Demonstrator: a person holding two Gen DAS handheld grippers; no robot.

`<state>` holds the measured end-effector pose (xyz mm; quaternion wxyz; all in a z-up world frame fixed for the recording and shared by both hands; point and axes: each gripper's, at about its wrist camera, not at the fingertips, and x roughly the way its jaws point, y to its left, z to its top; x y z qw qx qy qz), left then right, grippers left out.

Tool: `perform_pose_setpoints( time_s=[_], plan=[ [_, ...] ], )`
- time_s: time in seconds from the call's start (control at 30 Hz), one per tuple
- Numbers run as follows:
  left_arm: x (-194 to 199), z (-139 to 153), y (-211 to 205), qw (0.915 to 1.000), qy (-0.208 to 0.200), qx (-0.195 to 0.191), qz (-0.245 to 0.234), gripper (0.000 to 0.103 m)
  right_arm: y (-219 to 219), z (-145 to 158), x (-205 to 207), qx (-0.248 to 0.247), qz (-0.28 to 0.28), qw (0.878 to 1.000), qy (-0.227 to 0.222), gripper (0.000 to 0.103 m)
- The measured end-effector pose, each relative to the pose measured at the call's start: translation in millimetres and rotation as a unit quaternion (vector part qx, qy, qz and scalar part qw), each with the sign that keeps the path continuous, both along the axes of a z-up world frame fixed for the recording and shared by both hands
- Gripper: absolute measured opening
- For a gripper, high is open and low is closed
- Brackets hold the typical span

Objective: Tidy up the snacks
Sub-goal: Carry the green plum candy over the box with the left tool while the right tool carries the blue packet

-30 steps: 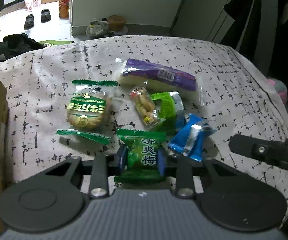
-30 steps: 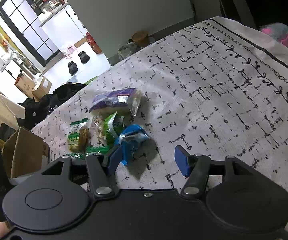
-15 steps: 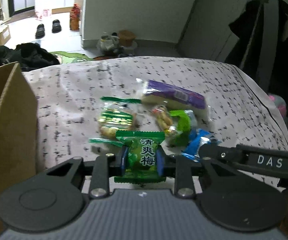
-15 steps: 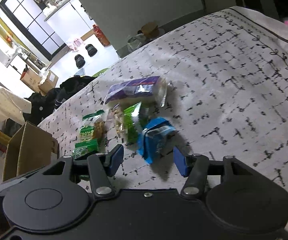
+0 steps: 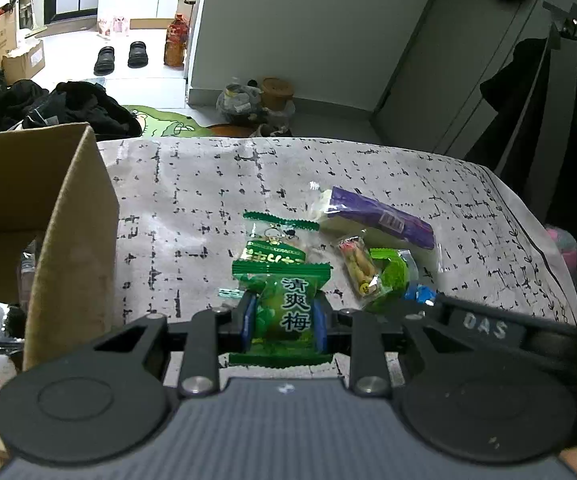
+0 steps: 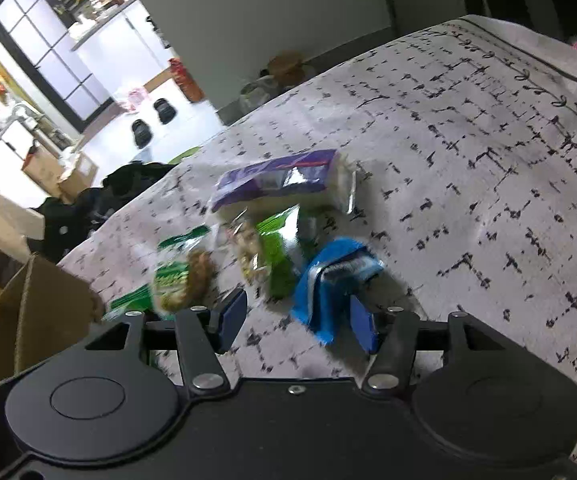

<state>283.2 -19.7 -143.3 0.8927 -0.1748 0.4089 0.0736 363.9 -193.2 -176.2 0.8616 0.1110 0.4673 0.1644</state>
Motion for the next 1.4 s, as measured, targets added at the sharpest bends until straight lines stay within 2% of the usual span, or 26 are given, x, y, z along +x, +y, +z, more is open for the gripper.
perform_pose_setpoints(
  time_s=[0.07, 0.17, 0.3, 0.67, 1.1, 1.4],
  plan=[
    [-1, 0, 1, 1.0000, 0.000, -0.002, 0.000, 0.028, 1, -2, 4, -0.015, -0.005, 1.000, -0.001, 0.054],
    [-2, 0, 2, 1.0000, -0.002, -0.005, 0.002, 0.028, -2, -4, 10, -0.042, -0.010, 0.999, 0.001, 0.037],
    [-3, 0, 2, 0.9999, -0.002, -0.009, 0.004, 0.028, -11, -1, 6, -0.049, -0.010, 0.999, -0.006, 0.034],
    [-22, 31, 0, 0.9995, -0.031, 0.003, 0.007, 0.028, -23, 29, -23, 0.004, 0.018, 0.999, -0.034, 0.034],
    [-54, 72, 24, 0.9965, -0.072, 0.014, 0.041, 0.028, 11, 66, -46, 0.048, 0.079, 0.992, -0.081, 0.034],
    [-68, 85, 51, 0.9935, -0.089, 0.015, 0.069, 0.028, 39, 81, -59, 0.065, 0.111, 0.987, -0.097, 0.034]
  ],
)
